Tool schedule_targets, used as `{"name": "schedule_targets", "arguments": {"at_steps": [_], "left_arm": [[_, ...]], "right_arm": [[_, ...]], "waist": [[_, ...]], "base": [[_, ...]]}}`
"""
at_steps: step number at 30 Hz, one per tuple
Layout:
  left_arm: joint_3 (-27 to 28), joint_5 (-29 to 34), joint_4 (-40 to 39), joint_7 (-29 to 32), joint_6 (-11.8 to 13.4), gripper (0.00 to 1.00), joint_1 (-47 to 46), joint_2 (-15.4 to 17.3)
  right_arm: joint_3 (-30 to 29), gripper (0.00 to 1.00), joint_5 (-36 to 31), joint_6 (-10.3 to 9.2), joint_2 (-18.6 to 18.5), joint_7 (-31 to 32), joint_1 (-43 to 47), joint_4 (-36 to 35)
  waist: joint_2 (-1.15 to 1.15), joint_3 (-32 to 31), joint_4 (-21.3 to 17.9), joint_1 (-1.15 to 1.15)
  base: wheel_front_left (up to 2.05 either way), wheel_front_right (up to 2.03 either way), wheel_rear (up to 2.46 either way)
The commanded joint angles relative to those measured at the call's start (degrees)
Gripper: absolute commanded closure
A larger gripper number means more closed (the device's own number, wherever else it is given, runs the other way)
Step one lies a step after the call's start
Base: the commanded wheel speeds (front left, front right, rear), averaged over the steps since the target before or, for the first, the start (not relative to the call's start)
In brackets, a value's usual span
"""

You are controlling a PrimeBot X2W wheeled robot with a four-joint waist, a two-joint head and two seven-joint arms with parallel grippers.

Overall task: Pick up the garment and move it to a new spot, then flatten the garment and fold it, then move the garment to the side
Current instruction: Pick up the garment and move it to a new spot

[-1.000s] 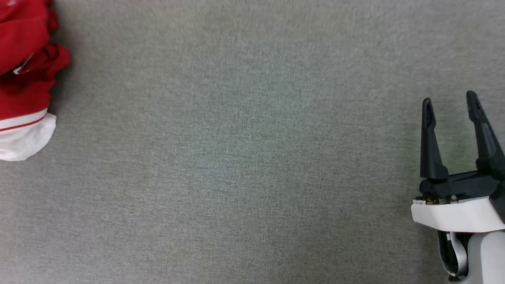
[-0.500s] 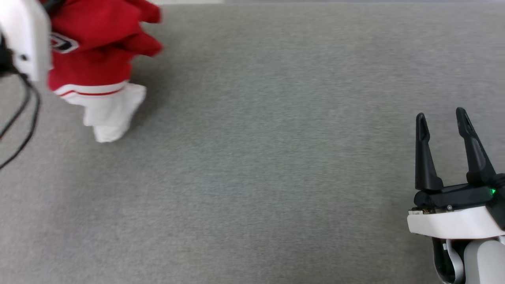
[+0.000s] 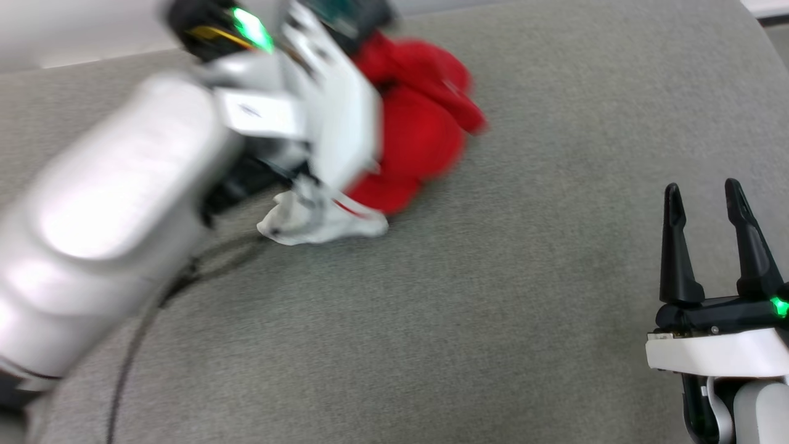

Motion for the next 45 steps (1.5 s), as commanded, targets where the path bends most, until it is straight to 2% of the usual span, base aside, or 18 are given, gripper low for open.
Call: {"name": "schedule_targets", "arguments": {"at_steps": [1,7,9,12,14,19,23,24,25,31,34,37,41,45], "left_arm": [[-2.1,-0.4,-0.1,-0.9,0.0,1.00,-0.4,-1.5],[-14.4,-1.2,3.1,-5.5,0.0,1.00,2.2,-7.9],[-16.7,-1.3,4.7,-6.8,0.0,1.00,3.7,-9.4],[-18.2,0.1,6.2,-7.0,0.0,1.00,7.6,-11.4],[-18.3,2.3,5.6,-4.4,0.0,1.00,12.1,-12.9],[-18.6,5.2,4.3,-1.5,0.0,1.00,19.2,-13.7],[-18.5,6.0,5.3,-5.5,0.0,1.00,19.1,-14.6],[-18.3,6.6,5.7,-7.9,0.0,0.56,18.2,-15.1],[-18.2,6.4,6.7,-10.8,0.0,0.00,17.5,-15.5],[-16.1,9.0,12.2,-28.8,0.6,0.00,14.9,-18.4],[-13.6,10.6,13.7,-36.1,3.1,0.00,15.3,-19.3],[-11.0,11.8,14.4,-42.2,6.9,0.00,16.5,-18.8],[-6.3,13.0,14.3,-49.2,13.6,0.00,18.9,-17.5],[-0.1,14.1,12.9,-51.2,20.2,0.00,22.8,-15.6]], "right_arm": [[-0.2,0.00,0.4,-0.02,0.1,-0.1,0.4,0.0],[0.1,0.00,1.3,-0.02,0.1,-0.1,-0.7,0.1],[0.2,0.00,1.5,-0.02,0.1,-0.1,-1.3,0.1],[0.0,0.00,1.5,-0.02,0.1,-0.1,-1.6,0.1],[0.1,0.00,1.5,-0.02,0.1,-0.1,-2.1,0.2],[-0.1,0.00,1.1,-0.02,0.1,-0.1,-2.4,0.6],[-0.2,0.00,0.4,-0.02,0.1,-0.1,-1.9,1.0],[-0.1,0.00,0.3,-0.02,0.1,-0.1,-1.6,1.0],[-0.1,0.00,0.0,-0.02,0.1,-0.1,-1.2,1.1],[-0.7,0.00,-1.4,-0.02,0.1,-0.1,1.1,1.4],[-0.8,0.00,-2.0,-0.02,0.1,-0.1,2.2,1.4],[-1.0,0.00,-2.5,-0.02,0.1,-0.1,3.4,1.6],[-1.4,0.00,-2.6,-0.02,0.1,-0.1,4.7,1.7],[-1.6,0.00,-2.2,-0.02,0.1,-0.1,6.0,1.9]], "waist": [[0.00,1.2,-1.7,0.01],[0.00,3.9,-3.5,0.01],[0.00,4.9,-3.7,0.01],[0.00,6.3,-3.8,0.01],[0.00,6.9,-3.8,0.01],[0.00,7.2,-3.4,0.01],[0.00,5.8,-2.3,0.01],[0.00,5.2,-2.0,0.01],[0.00,4.6,-1.7,0.01],[0.00,0.1,1.2,0.01],[0.00,-2.1,2.7,0.01],[0.00,-4.2,4.0,0.01],[0.00,-6.4,5.8,0.01],[0.00,-7.8,7.3,0.01]], "base": [[0.00,0.00,0.00],[0.00,0.00,0.00],[0.00,0.00,0.00],[0.00,0.00,0.00],[0.00,0.00,0.00],[0.00,0.00,0.00],[0.00,0.00,0.00],[0.00,0.00,0.00],[0.00,0.00,0.00],[0.00,0.00,0.00],[0.00,0.00,0.00],[0.00,0.00,0.00],[0.00,0.00,0.00],[0.00,0.00,0.00]]}}
